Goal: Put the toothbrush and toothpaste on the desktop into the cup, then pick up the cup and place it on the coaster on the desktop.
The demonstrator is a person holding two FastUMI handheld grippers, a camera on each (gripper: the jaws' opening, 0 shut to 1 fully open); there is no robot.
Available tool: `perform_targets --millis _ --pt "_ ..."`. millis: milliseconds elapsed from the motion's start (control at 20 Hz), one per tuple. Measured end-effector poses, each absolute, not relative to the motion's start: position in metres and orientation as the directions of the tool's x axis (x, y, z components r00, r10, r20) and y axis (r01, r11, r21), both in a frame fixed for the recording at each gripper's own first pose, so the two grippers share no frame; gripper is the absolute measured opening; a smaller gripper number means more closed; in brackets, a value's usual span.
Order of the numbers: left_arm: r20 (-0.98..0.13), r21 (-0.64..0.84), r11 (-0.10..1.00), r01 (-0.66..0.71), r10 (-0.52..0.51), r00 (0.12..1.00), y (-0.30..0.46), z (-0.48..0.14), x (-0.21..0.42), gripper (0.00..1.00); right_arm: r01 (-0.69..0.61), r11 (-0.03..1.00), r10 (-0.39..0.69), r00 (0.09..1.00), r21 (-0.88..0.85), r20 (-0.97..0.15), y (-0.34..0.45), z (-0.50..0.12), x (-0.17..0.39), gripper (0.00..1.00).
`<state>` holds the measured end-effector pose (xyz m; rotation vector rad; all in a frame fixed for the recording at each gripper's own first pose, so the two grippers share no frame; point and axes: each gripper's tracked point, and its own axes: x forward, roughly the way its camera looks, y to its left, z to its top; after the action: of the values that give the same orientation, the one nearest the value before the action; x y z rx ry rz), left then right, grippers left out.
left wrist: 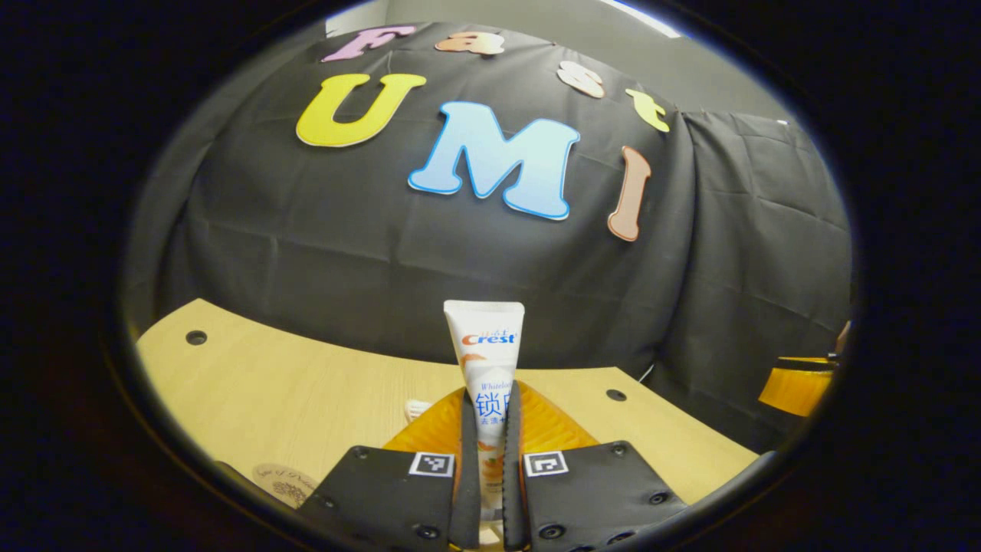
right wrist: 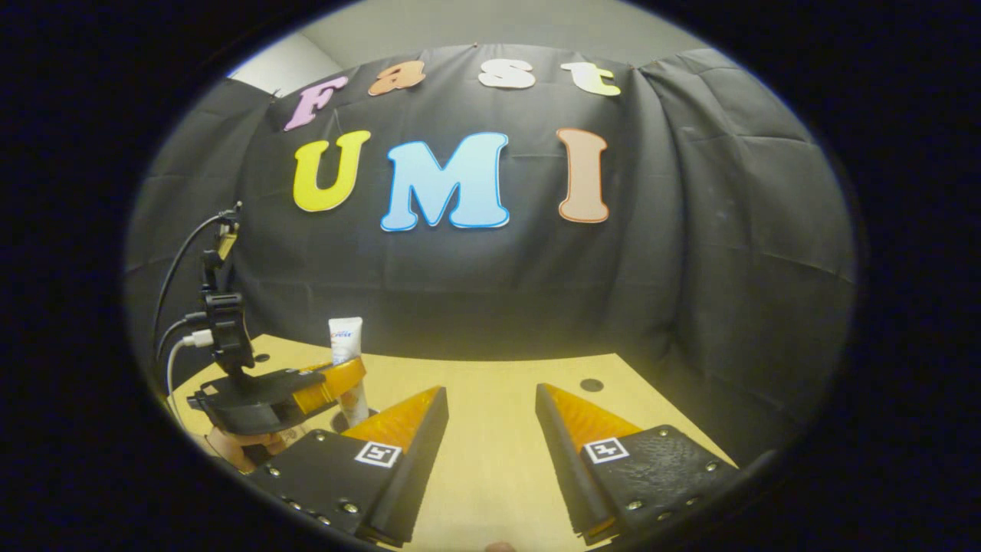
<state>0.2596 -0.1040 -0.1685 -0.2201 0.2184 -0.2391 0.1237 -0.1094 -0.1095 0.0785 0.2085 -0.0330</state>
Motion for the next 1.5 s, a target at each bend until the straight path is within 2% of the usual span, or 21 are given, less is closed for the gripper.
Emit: perform_targets --millis 150,200,250,450,550,600,650,700,800,900,950,1050,1250,1500 --pt "-0.196 -0.237 0.948 0.214 -0.262 0.945 -0.106 -0.171 0.257 0.3 0.043 0.997 -0.029 0.976 0.061 -0.214 -0.109 -0.111 0.123 0.7" --pt "-0.201 -0.235 0.947 0.218 -0.267 0.943 -0.108 -0.174 0.256 0.29 0.042 0.997 -0.028 0.976 0.06 -0.215 -0.108 -0.112 0.123 0.72" --pt "-0.208 -0.227 0.949 0.219 -0.267 0.941 -0.109 -0.174 0.255 0.5 0.039 0.997 -0.025 0.976 0.061 -0.217 -0.107 -0.112 0.122 0.72" --pt "-0.184 -0.203 0.951 0.233 -0.271 0.945 -0.109 -0.158 0.248 0.99 0.034 0.997 -0.019 0.976 0.066 -0.217 -0.102 -0.11 0.123 0.72" --pt "-0.164 -0.2 0.95 0.24 -0.274 0.948 -0.11 -0.149 0.243 0.99 0.03 0.997 -0.014 0.977 0.072 -0.212 -0.098 -0.108 0.124 0.72" --pt "-0.145 -0.202 0.95 0.239 -0.27 0.952 -0.106 -0.141 0.242 0.93 0.027 0.997 -0.012 0.978 0.072 -0.209 -0.096 -0.107 0.124 0.72" --pt "-0.127 -0.205 0.949 0.239 -0.268 0.955 -0.103 -0.134 0.24 0.95 0.024 0.997 -0.009 0.979 0.071 -0.205 -0.094 -0.105 0.124 0.72" --pt "-0.118 -0.202 0.95 0.239 -0.265 0.957 -0.101 -0.129 0.238 0.92 0.02 0.997 -0.005 0.979 0.072 -0.204 -0.091 -0.104 0.125 0.72" --pt "-0.107 -0.187 0.953 0.24 -0.262 0.959 -0.096 -0.119 0.229 0.95 0.01 0.997 0.006 0.979 0.077 -0.205 -0.085 -0.101 0.126 0.72" --pt "-0.097 -0.177 0.955 0.239 -0.259 0.961 -0.089 -0.107 0.222 0.92 -0.002 0.997 0.019 0.978 0.081 -0.21 -0.075 -0.101 0.128 0.72" --pt "-0.093 -0.178 0.955 0.236 -0.255 0.962 -0.084 -0.102 0.217 0.95 -0.008 0.997 0.025 0.977 0.083 -0.213 -0.07 -0.101 0.129 0.72" --pt "-0.086 -0.179 0.958 0.223 -0.241 0.967 -0.072 -0.092 0.207 0.95 -0.024 0.996 0.041 0.975 0.081 -0.22 -0.058 -0.102 0.131 0.72" --pt "-0.068 -0.163 0.969 0.185 -0.198 0.978 -0.044 -0.072 0.191 0.97 -0.057 0.995 0.076 0.965 0.081 -0.252 -0.034 -0.108 0.136 0.72" --pt "-0.064 -0.134 0.982 0.136 -0.146 0.987 -0.014 -0.057 0.172 0.95 -0.102 0.99 0.129 0.937 0.099 -0.324 0.001 -0.125 0.14 0.72"
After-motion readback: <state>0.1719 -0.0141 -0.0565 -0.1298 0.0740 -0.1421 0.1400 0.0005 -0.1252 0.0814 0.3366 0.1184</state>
